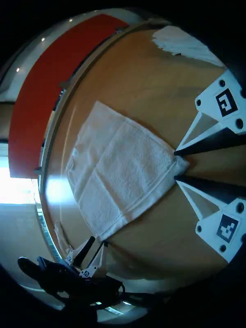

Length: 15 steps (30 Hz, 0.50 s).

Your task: Fold towel

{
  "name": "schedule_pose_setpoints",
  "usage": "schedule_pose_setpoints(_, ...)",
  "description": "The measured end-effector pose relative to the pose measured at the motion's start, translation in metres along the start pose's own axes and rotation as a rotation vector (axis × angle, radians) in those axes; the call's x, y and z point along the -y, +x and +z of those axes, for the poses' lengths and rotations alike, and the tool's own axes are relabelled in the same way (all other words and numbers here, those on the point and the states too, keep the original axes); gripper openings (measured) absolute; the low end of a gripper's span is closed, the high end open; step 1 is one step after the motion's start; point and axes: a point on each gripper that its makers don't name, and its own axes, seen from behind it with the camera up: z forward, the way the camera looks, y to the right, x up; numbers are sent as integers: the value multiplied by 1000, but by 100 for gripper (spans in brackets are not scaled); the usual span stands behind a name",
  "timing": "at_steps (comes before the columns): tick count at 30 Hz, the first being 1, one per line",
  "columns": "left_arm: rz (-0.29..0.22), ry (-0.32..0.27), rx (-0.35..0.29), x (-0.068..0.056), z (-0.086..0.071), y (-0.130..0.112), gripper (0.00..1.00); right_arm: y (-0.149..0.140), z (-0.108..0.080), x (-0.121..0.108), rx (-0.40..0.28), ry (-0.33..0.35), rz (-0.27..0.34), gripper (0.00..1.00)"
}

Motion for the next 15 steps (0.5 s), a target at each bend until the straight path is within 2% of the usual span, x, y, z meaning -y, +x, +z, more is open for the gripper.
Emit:
schedule_pose_setpoints(4,-6,5,4,0,0,0,54,0,0,1,0,4,0,35)
schedule_pose_setpoints(7,-11,8,7,1,0,0,51,0,0,3,0,10,1,27)
schedule_pose_setpoints(13,-30,26,15,5,0,-1,26,1,1,5,-1,8,-10,21)
schedule_pose_setpoints(15,-37,29,16,6,-1,-1,24,1,1,5,-1,5,-12,19)
